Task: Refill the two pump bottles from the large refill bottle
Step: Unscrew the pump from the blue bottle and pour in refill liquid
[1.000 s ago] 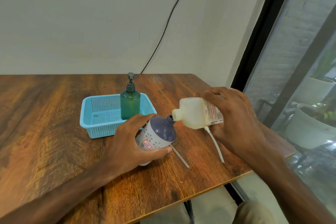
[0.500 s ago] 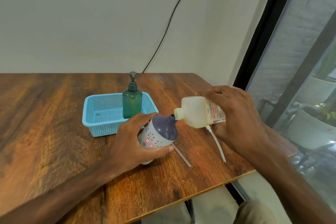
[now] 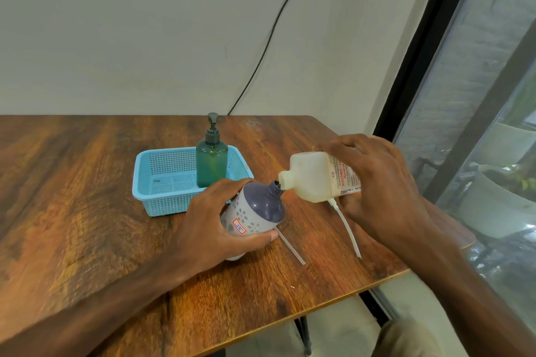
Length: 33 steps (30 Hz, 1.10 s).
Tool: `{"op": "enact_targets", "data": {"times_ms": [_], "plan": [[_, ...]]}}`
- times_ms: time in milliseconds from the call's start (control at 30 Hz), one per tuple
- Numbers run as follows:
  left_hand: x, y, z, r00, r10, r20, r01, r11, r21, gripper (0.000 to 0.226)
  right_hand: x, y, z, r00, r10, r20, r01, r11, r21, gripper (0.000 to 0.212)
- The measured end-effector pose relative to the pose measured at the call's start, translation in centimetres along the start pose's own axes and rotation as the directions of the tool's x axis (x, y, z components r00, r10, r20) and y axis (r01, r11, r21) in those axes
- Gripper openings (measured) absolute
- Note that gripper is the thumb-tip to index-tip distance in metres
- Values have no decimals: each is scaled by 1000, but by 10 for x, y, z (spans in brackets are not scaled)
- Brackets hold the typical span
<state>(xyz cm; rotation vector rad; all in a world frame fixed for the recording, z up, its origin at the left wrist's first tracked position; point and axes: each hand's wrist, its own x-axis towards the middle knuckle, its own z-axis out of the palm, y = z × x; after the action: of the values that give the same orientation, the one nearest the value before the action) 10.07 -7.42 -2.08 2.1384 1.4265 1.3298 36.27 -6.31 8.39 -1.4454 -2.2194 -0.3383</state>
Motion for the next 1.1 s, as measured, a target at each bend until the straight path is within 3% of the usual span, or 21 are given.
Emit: {"op": "enact_targets", "data": {"times_ms": [1100], "plan": [[0, 3, -1, 999, 32, -21, -33, 999, -2, 84, 4, -4, -6, 999, 11, 32, -10, 1000, -23, 80]]}}
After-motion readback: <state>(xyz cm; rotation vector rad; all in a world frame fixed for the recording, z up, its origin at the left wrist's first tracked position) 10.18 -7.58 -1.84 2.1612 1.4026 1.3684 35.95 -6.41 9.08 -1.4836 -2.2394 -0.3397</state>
